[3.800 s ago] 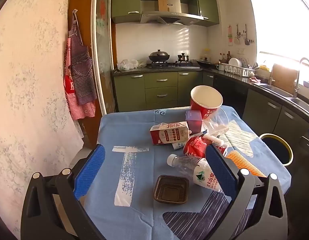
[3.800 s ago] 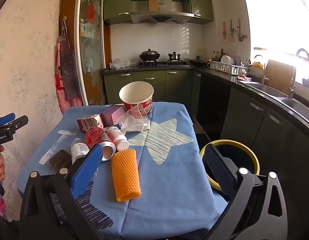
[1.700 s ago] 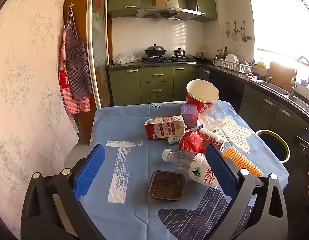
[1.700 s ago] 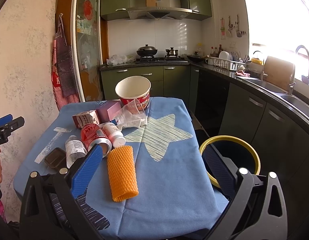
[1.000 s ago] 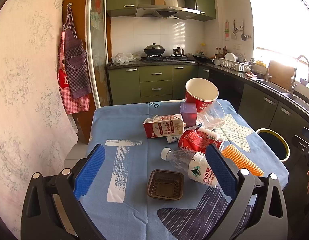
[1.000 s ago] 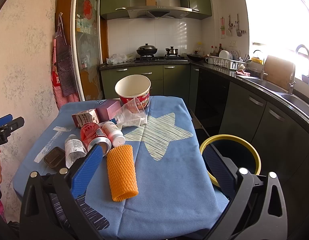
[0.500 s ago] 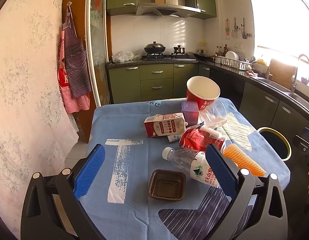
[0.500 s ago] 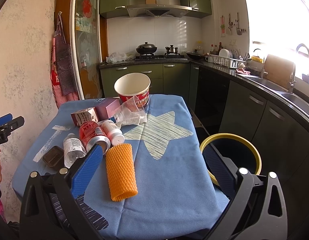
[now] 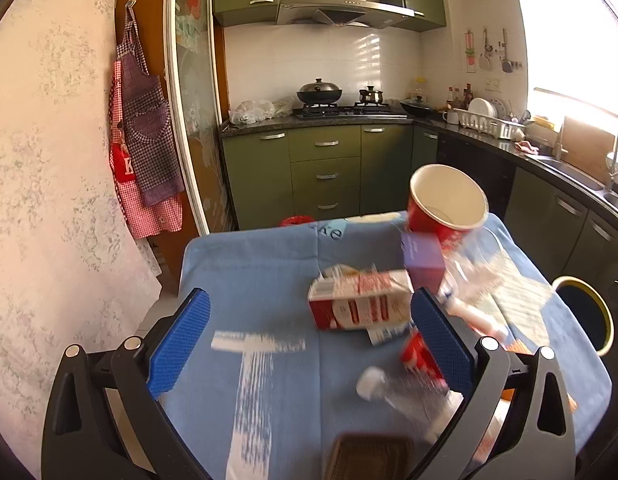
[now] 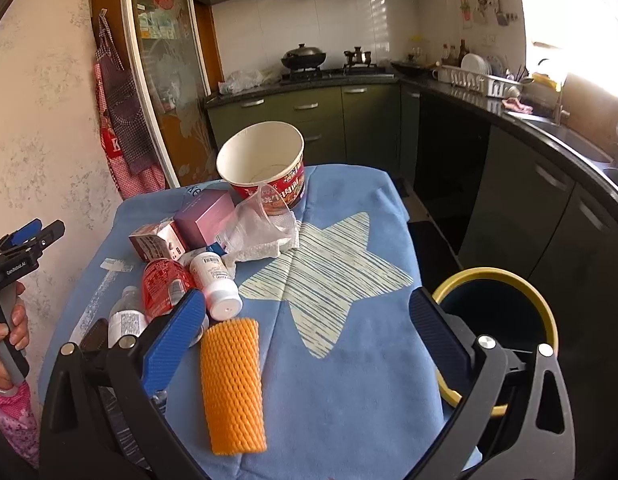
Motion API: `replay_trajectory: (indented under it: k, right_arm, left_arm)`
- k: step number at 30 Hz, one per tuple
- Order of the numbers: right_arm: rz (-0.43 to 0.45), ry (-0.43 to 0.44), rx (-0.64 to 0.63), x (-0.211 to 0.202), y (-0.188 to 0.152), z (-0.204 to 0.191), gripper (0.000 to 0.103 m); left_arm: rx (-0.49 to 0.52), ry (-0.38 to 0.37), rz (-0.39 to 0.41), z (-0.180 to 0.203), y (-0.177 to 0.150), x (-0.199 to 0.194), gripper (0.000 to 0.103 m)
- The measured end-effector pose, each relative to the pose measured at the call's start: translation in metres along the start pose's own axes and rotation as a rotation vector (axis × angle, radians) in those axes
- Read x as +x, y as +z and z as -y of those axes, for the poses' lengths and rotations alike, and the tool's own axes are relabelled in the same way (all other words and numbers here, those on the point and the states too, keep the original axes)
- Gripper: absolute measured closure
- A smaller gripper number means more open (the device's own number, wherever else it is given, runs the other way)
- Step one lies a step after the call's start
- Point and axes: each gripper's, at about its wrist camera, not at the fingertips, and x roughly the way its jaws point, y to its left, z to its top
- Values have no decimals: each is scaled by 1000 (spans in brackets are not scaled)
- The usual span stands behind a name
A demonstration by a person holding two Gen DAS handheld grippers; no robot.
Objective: Collect trash
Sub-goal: 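Grasp the red-and-white paper cup with the right gripper and lift it, then carry the paper cup over the yellow-rimmed bin and open the right gripper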
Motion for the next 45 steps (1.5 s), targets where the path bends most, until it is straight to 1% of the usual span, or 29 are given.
replay_trajectory:
  k: [2, 4, 8, 9, 10, 12, 13, 15, 17, 19, 21, 24, 26, 28, 29, 30, 32, 35, 38, 40, 42, 45]
  right_arm:
    - [-50, 36, 21, 19, 20, 5, 6]
    - [-66, 64, 26, 36, 43, 6, 6]
    - [-77, 51, 25, 71, 92, 5, 7]
    - [-90, 42, 20, 83, 105, 4, 10]
    - [-107, 27, 9, 96, 116, 1, 16]
    - [-136, 8, -3, 117, 132, -2, 24]
    - [-147, -2, -7, 128, 139, -4, 31]
    - [-175, -40, -22, 152, 152, -8, 38]
    - [-206, -71, -30, 174, 163, -11, 43]
    - [-237, -113, -27, 196, 172, -12, 56]
    - [-264, -125, -8, 213, 177, -9, 62]
    - [-307, -118, 18, 232, 179, -7, 63]
    - [-325, -124, 24, 241, 180, -6, 71]
    - [-336, -128, 35, 246, 178, -6, 90]
    - [-342, -126, 37, 248, 178, -6, 92]
    - [-347, -114, 48, 251, 179, -5, 97]
    - [-343, -100, 66, 251, 181, -3, 98]
    - [-310, -96, 76, 242, 187, -1, 99]
    - [-270, -93, 93, 223, 195, 8, 99]
    - [-246, -79, 124, 204, 200, 21, 99]
    - [-221, -75, 166, 177, 200, 43, 99]
    - [-212, -89, 239, 136, 188, 85, 99]
  left_arm:
    - [-11, 11, -11, -4, 10, 22, 4]
    - [-37, 12, -27, -9, 19, 48, 4]
    - [-80, 28, -44, -21, 23, 82, 4]
    - [-94, 27, -51, -24, 21, 89, 4]
    - [-102, 25, -60, -25, 19, 95, 4]
    - [-103, 26, -72, -27, 13, 103, 4]
    - [-101, 31, -77, -29, 11, 107, 4]
    - [-101, 38, -90, -32, 5, 115, 4]
    - [-114, 28, -110, -34, 1, 122, 4]
    - [-116, 19, -123, -33, -4, 123, 4]
    - [-118, 19, -133, -32, -7, 127, 4]
    - [-116, 15, -143, -27, -11, 128, 4]
    - [-112, 13, -150, -25, -12, 130, 4]
    - [-109, 4, -159, -23, -13, 131, 4]
    - [-107, 0, -163, -22, -13, 132, 4]
    - [-106, -2, -163, -22, -13, 132, 4]
    - [-101, -2, -161, -20, -14, 131, 4]
    - [-94, -3, -164, -19, -16, 131, 4]
    - [-88, -3, -166, -17, -17, 132, 4]
    - [-85, -5, -162, -16, -17, 131, 4]
    - [-84, -6, -154, -15, -17, 128, 4]
    - [-82, -8, -140, -14, -16, 123, 4]
